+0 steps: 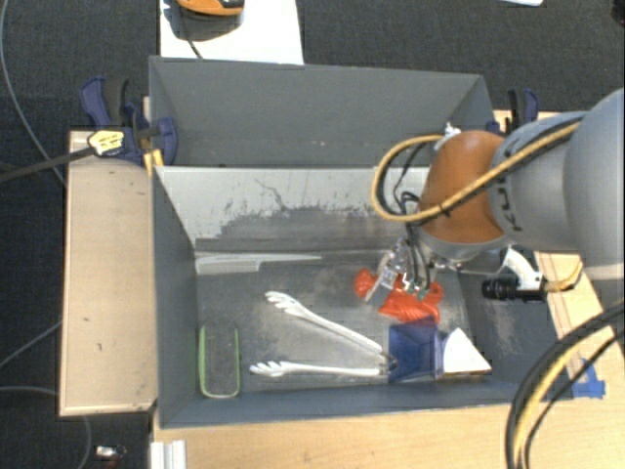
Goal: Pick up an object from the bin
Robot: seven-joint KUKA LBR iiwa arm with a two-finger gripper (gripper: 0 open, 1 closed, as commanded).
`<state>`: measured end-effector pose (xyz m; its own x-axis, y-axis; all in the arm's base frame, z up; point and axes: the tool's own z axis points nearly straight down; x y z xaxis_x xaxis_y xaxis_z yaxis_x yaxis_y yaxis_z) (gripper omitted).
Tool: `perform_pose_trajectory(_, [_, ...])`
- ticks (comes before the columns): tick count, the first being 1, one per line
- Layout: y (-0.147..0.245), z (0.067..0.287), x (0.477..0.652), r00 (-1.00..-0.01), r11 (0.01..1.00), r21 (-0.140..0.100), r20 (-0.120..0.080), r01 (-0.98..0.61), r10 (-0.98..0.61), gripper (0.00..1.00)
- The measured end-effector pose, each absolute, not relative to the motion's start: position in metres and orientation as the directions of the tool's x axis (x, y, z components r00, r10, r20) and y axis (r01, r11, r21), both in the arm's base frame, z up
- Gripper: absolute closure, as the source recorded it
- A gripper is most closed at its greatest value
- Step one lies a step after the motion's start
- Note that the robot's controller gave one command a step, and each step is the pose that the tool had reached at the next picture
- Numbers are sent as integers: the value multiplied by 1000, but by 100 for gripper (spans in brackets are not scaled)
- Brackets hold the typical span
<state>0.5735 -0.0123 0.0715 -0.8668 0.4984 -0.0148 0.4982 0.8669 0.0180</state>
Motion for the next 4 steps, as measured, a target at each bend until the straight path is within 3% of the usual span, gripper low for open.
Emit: perform_pose_trajectory(4, [-12, 72, 582, -910, 911, 20, -27, 413, 413, 100])
